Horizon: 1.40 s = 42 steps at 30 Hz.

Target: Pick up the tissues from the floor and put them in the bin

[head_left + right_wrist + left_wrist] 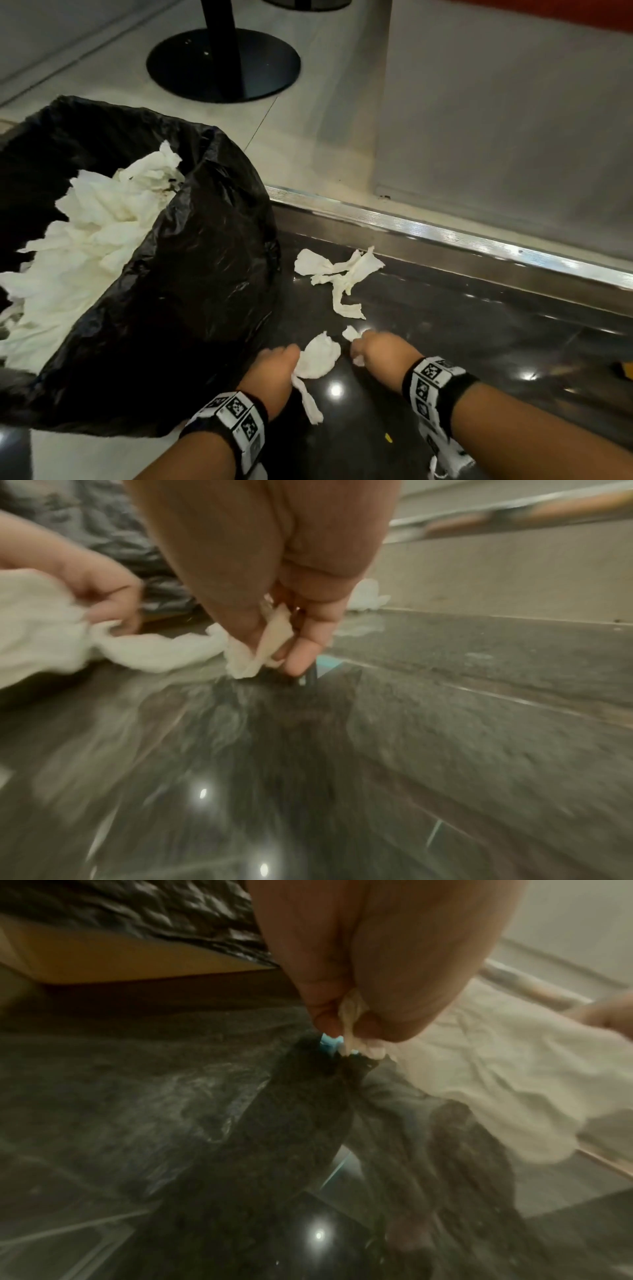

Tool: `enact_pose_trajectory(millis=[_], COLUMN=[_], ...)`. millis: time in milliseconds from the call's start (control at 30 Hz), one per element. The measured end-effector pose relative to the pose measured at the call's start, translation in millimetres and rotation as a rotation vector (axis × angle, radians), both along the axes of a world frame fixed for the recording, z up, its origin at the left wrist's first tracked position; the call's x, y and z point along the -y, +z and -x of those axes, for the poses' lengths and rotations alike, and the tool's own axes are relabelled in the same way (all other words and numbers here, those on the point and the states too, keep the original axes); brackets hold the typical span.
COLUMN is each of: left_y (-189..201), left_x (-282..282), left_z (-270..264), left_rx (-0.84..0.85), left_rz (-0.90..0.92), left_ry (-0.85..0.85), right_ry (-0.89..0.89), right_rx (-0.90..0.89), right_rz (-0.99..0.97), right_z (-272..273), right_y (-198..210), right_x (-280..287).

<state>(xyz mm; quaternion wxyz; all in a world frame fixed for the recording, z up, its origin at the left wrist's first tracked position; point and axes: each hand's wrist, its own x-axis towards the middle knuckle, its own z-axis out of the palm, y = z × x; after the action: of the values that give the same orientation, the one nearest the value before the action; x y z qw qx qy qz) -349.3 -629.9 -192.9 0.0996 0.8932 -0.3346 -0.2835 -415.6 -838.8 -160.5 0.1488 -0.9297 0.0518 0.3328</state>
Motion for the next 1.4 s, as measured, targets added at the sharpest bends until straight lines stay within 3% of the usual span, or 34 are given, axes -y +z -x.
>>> enact_pose_trajectory(millis=[133, 200, 333, 400, 500, 633, 700, 767, 867, 1000, 1133, 1200, 1267, 1400], left_y=[18.6, 27.9, 56.2, 80.1, 135.2, 242.7, 296.6, 341.8, 380.3, 363.4, 300.9, 284.8, 279.8, 287.1], left_x=[-12.9, -17.8, -14.5, -9.1, -0.3, 0.1, -12.3, -34.0, -76.8, -121.6, -147.6, -159.2, -168.7, -183.1], left_z=[5.4, 8.3, 9.2, 3.9, -15.2, -46.6, -68.8, -97.3, -145.3, -189.5, -201.1, -197.5, -197.0, -195.8], left_rx=[-0.025, -0.031, -0.005, 0.012, 0.052, 0.239, 0.403, 0.596, 0.747, 0.687, 0.342, 0.229, 0.108, -0.049], left_rz=[-0.003, -0.075, -0.183, -0.122, 0.111, 0.427, 0.49, 0.496, 0.398, 0.257, -0.185, -0.35, -0.394, -0.432], left_ry=[0.01, -0.032, -0.148, -0.15, -0.112, -0.146, -0.114, -0.05, 0.102, 0.252, 0.151, 0.085, 0.072, 0.058], right_ry=[-0.327, -0.377, -0.397, -0.303, -0.153, -0.156, -0.159, -0.291, -0.505, -0.507, -0.34, -0.269, -0.188, 0.149], right_rx=[0.416, 0.488, 0.286, 0.177, 0.079, 0.133, 0.132, 0.178, 0.482, 0.877, 1.014, 0.982, 0.909, 0.381], right_rz=[-0.069, -0.04, 0.104, 0.155, 0.216, 0.236, 0.162, 0.075, -0.097, -0.305, -0.442, -0.408, -0.301, 0.007], right_z=[-36.1, -58.2, -97.4, -110.2, -116.6, -113.2, -111.5, -114.8, -134.6, -166.2, -200.7, -217.9, -228.0, -235.1], right_y=[9.6, 11.5, 3.4, -4.7, -18.6, -33.4, -16.4, 25.4, 107.0, 228.0, 300.5, 310.3, 302.1, 260.0], right_x=[17.3, 21.8, 21.9, 19.3, 10.8, 8.5, 8.2, 6.8, 6.2, -34.6, -110.0, -145.2, -175.0, -208.3])
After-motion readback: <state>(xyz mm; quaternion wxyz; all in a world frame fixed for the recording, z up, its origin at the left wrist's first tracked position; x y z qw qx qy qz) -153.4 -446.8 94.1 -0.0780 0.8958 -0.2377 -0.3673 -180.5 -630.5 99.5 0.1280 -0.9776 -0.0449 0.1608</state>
